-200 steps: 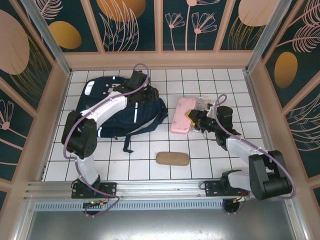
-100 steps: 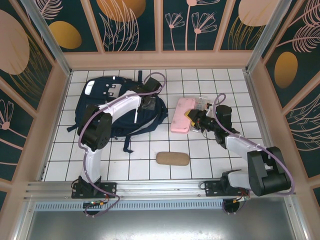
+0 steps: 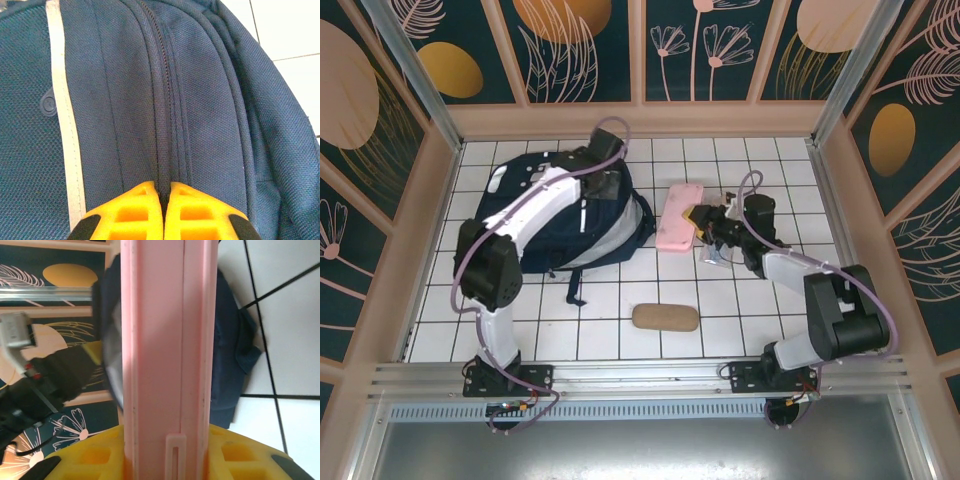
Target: Pack the student bag
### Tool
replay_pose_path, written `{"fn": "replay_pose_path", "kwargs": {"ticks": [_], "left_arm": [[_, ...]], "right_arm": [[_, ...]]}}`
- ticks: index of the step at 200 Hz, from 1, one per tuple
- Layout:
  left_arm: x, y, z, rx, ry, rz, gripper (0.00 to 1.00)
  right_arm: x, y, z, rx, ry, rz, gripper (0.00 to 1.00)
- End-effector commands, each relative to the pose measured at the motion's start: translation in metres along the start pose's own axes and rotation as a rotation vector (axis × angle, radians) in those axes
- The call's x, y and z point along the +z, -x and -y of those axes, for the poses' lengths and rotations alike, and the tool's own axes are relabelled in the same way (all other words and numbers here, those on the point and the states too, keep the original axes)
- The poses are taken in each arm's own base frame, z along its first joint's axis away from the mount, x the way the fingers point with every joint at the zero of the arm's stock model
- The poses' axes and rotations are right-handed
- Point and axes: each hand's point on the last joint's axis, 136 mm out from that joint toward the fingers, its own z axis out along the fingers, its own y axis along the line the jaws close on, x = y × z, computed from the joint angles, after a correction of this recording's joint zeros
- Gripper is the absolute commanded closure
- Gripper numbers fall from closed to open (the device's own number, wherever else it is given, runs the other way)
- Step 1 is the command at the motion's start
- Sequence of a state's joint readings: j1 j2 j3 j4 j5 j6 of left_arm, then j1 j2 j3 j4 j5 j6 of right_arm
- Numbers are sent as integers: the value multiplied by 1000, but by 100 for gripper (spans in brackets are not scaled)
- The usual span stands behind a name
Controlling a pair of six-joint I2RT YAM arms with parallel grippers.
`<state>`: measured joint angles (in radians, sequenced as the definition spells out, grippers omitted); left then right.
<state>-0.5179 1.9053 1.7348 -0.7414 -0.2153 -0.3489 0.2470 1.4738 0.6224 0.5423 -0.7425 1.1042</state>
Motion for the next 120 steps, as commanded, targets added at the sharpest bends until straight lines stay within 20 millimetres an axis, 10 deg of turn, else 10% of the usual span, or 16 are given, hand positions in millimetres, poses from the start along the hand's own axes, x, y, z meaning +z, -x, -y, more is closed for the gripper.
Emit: {"fn": "replay_pose_path", "kwargs": {"ticks": [1,120], "left_arm": [[-56,47,9,-56,-180,133,100],[-141,90,-39,-246,-613,297,100]], "right_arm": [[19,5,-36,-109,92,-31,69],[208,-26,-48,-102,43,-223,68]]}}
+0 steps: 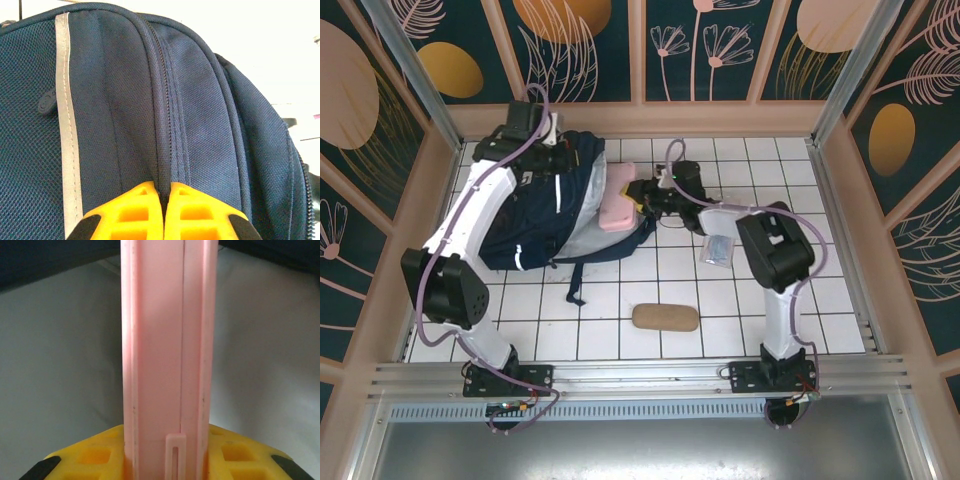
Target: Pack the student bag
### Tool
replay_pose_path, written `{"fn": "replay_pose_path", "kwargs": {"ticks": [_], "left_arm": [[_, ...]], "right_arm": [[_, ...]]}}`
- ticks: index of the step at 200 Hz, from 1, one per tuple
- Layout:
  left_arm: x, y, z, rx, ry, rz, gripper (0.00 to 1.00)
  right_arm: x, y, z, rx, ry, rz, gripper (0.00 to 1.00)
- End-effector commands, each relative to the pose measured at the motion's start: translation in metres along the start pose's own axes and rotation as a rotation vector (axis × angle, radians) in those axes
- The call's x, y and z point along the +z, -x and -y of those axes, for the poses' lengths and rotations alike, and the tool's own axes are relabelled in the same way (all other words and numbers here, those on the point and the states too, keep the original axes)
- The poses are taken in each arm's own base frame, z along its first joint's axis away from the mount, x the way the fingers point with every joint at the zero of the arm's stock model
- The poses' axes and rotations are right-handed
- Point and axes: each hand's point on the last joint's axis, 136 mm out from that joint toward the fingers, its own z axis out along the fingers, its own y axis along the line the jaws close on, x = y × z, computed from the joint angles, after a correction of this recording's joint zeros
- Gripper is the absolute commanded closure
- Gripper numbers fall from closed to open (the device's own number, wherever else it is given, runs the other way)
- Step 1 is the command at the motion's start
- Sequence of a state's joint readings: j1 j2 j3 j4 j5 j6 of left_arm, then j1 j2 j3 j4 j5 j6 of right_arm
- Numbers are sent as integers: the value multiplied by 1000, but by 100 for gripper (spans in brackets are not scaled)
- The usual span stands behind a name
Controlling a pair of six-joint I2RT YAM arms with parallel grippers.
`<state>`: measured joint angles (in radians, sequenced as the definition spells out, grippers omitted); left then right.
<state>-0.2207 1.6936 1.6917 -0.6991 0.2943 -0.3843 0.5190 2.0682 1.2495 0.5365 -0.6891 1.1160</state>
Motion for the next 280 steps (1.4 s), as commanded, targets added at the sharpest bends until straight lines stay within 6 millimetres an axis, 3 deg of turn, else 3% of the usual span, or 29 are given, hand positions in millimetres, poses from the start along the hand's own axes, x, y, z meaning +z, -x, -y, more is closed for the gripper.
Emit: {"fn": "replay_pose_path", "kwargs": {"ticks": [1,26,56,125,149,174,203,280], "left_arm": [[-47,39,51,33,-264,168,100],[-49,39,47,-4,-295,169,100],[-49,39,46,-35,-325,173,100],[-47,36,45,-62,-341,170,100],[-45,34,43,-67,-342,166,100],[-45,33,40,-65,-332,167,100],[-45,32,35,-71,-329,173,100],[-40,27,32,-83,-345,177,100]], "right_arm": [[36,-4,-16,-21,12,-21,68],[73,-14,-6,10,-16,-54,67],[103,-20,9,51,-70,-63,67],[125,-16,36,116,-179,1,67],[133,-21,32,109,-177,-31,58],[124,-21,31,63,-238,-26,39],[107,-15,29,27,-302,-17,29],[59,-18,24,-57,-474,-1,24]]}}
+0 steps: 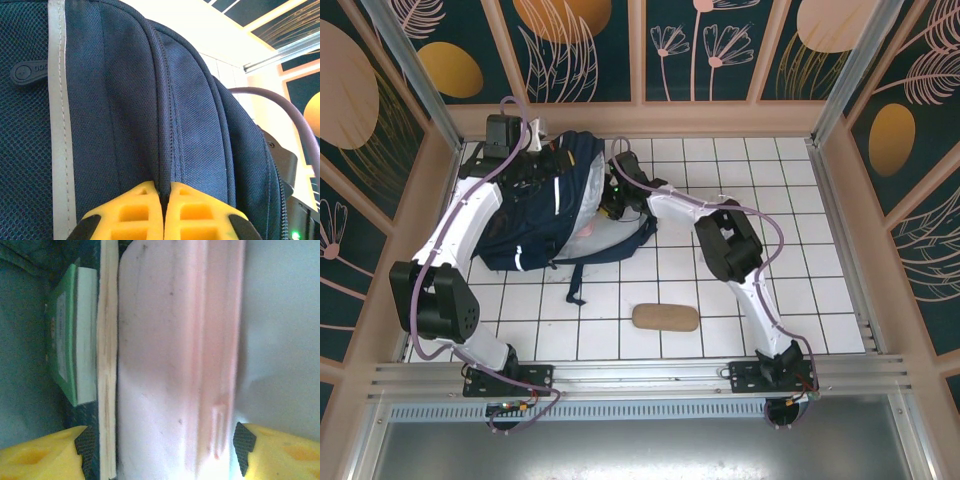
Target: Pack the student bag
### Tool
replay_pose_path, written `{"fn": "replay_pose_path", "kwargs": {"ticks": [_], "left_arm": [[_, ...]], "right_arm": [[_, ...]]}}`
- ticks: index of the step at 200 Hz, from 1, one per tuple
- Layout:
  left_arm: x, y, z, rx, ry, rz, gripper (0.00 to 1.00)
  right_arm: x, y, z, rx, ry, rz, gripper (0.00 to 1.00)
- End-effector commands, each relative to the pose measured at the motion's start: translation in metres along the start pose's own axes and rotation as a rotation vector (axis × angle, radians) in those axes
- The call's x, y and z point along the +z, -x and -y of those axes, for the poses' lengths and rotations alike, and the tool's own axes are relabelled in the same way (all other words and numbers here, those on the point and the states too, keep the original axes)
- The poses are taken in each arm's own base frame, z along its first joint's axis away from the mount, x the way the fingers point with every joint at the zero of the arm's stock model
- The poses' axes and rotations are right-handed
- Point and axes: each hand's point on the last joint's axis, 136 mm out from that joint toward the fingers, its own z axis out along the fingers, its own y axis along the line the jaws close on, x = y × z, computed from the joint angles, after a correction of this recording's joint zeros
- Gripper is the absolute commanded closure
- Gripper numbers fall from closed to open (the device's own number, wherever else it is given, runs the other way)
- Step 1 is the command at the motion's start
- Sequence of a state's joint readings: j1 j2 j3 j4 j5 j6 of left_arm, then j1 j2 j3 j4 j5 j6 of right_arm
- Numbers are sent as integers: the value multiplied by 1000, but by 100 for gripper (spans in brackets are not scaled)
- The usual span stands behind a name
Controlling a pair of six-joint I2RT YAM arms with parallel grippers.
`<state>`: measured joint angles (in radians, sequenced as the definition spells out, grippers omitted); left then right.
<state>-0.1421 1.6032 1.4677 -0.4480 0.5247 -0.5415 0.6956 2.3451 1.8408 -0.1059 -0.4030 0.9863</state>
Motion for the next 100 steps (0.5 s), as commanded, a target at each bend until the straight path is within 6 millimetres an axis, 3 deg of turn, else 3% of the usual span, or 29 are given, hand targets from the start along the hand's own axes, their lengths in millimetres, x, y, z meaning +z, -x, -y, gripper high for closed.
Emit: {"fn": "replay_pose_path", "kwargs": {"ticks": [1,45,100], "left_arm": [[-27,27,44,84,-146,118,100],[-21,22,42,75,-170,112,100],[-16,15,38,75,-181,91,100]], "right_arm": [[-32,-3,18,-18,-126,17,23],[-81,-9,16,-82,-175,77,26],[-170,-15,64,-72,-291,207,41]]}}
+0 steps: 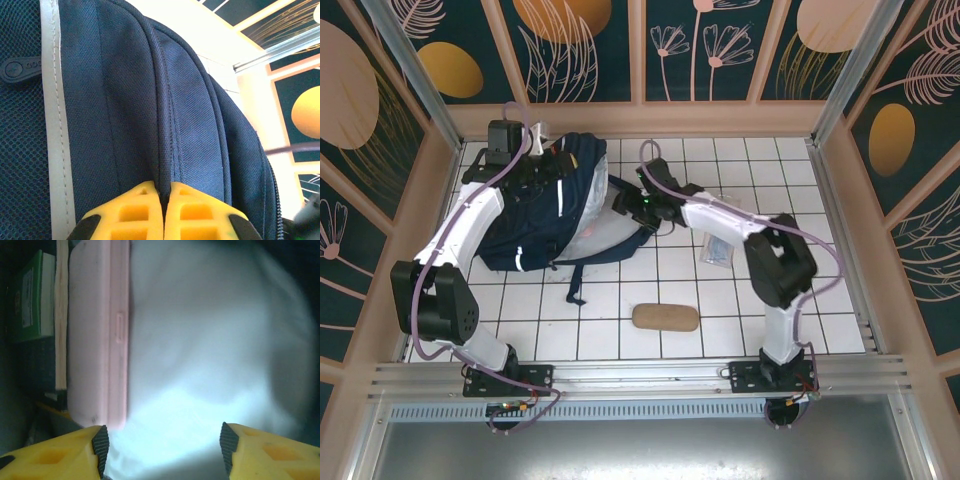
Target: Pack the student bag
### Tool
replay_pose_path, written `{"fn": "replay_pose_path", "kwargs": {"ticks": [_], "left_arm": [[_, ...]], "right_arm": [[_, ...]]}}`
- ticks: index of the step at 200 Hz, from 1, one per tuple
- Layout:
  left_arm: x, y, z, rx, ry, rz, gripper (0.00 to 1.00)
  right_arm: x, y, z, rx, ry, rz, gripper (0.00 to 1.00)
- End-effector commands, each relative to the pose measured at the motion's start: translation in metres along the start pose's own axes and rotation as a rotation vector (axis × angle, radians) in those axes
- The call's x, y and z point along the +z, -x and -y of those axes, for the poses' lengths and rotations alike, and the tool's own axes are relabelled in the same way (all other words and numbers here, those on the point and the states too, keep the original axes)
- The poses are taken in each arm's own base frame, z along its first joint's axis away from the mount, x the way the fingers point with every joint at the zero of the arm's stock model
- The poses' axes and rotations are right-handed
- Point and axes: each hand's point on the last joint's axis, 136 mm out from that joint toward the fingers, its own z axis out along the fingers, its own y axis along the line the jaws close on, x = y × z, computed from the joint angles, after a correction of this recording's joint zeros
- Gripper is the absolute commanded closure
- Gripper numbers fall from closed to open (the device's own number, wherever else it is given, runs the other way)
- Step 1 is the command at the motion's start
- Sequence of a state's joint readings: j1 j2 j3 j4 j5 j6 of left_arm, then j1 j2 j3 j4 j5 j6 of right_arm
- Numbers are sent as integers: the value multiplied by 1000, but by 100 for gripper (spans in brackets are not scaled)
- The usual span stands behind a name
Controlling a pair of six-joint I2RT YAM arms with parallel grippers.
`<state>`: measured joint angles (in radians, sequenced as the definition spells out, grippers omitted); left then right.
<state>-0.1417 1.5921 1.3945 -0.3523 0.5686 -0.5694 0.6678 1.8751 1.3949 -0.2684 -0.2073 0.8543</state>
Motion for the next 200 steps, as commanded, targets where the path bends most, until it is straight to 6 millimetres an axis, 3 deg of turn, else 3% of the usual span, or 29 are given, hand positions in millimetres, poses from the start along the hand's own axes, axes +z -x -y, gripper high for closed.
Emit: {"fn": "replay_pose_path", "kwargs": {"ticks": [1,23,40,59,77,109,146,200], "left_arm": [[-21,22,39,89,-130,87,100],[-19,19,38,88,-131,81,100],[-18,18,36,85,-127,76,100],[-16,16,33,81,-123,67,100],[-15,15,32,78,-120,62,100],[-12,14,29,76,-116,57,100],[-9,14,26,71,-109,52,100],[-5,12,23,61,-107,38,100]], "right_arm": [[-39,13,36,6,-74,91,42],[-65,14,69,37,-91,123,49],[-85,25,103,82,-120,161,53],[-100,26,135,109,-165,180,55],[-108,21,154,111,-184,173,58],[-108,-10,141,7,-101,84,53],[-102,-63,128,-199,-156,-38,32],[-99,-131,120,-385,-181,-159,18]]}}
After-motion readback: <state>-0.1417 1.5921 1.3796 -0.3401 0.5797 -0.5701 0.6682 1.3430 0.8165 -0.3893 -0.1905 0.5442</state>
